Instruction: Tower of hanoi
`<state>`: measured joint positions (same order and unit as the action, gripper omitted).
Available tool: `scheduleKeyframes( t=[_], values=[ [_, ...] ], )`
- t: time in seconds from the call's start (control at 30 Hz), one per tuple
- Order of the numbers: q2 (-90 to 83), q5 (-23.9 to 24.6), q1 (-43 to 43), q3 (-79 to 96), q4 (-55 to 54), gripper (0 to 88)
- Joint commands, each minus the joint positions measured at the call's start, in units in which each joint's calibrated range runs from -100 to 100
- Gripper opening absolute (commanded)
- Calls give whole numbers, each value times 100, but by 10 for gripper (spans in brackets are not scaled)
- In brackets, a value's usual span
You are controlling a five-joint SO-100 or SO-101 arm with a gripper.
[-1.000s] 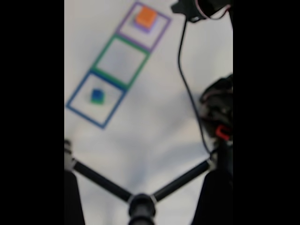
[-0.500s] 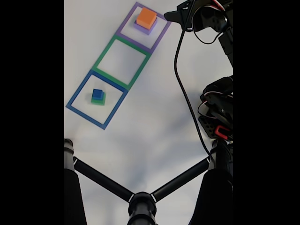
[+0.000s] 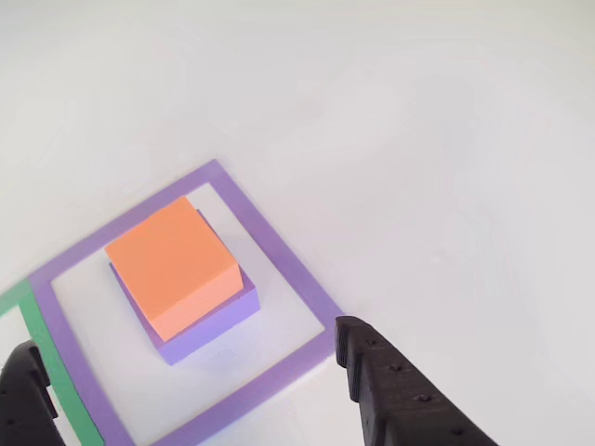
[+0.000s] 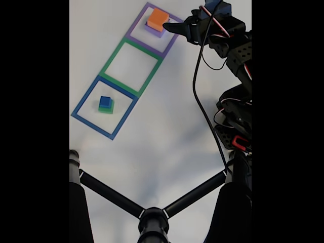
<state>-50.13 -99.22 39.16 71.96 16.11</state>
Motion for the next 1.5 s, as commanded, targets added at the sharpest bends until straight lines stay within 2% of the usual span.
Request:
scheduleKeyframes(
  t=[0.0,0.3,0.67,1.03,1.47],
  values=[
    [493,-78,-16,187,-1137,435],
    [2248,-78,-1,315,-3355,485],
    [4099,-78,-24,33,-5176,488],
    [5117,-78,-245,-403,-5961,485],
    [5726,-78,-634,-985,-6139,477]
  ],
)
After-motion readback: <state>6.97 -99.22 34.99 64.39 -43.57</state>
